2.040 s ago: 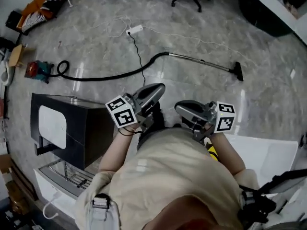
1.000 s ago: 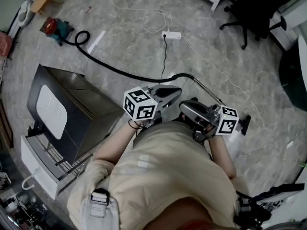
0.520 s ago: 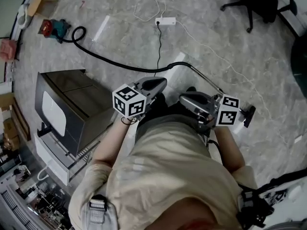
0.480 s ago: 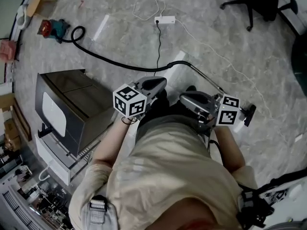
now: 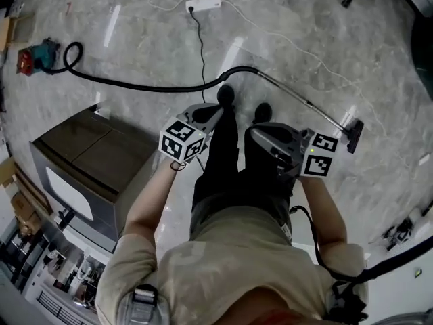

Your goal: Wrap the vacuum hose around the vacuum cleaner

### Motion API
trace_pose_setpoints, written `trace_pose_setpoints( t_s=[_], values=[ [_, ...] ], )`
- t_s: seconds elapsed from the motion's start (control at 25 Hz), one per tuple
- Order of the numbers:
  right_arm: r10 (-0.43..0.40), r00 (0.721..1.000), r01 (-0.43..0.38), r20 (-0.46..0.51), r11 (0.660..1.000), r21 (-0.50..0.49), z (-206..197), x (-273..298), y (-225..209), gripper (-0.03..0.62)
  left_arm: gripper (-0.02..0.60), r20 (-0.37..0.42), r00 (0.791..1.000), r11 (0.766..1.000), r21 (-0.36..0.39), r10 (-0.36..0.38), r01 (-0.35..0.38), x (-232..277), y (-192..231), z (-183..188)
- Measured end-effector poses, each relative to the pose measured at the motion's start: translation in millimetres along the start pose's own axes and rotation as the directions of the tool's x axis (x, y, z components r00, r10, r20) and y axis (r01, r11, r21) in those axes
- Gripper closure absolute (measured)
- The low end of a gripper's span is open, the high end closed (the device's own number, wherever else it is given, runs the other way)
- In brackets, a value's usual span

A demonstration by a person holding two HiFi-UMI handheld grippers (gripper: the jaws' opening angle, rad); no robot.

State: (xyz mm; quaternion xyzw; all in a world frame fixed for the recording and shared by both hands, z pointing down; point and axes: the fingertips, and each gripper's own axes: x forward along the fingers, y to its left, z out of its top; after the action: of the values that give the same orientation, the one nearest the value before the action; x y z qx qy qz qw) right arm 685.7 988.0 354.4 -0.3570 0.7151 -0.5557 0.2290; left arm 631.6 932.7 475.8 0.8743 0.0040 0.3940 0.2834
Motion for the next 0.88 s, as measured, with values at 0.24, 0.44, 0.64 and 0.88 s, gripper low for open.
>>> trace_pose_setpoints(
  t_s=[0.24, 0.44, 0.64, 0.88],
  values=[
    [-0.082, 0.996, 0.079, 0.028, 0.992, 0.101, -15.1, 16.6, -108.1, 0.589, 0.577, -0.168, 0.986, 1.0, 0.016, 0.001, 0.001, 90.0, 91.2, -73.3],
    [-0.125, 0.991, 0.115, 0.055, 0.98, 0.16, -24.8, 32.7, -196.4, 0.591, 0.577, -0.257, 0.966, 0.998, 0.052, -0.021, 0.036, 163.8, 142.1, -125.0],
    [-0.173, 0.984, 0.159, 0.051, 0.967, 0.198, -55.8, 34.7, -264.2, 0.589, 0.577, -0.318, 0.947, 0.983, 0.159, -0.034, 0.089, 233.3, 187.9, -166.0],
    [-0.255, 0.965, 0.233, 0.056, 0.938, 0.255, -92.7, 10.7, -333.7, 0.589, 0.577, -0.379, 0.925, 0.968, 0.236, 0.007, 0.089, 302.5, 235.2, -211.4]
  ],
)
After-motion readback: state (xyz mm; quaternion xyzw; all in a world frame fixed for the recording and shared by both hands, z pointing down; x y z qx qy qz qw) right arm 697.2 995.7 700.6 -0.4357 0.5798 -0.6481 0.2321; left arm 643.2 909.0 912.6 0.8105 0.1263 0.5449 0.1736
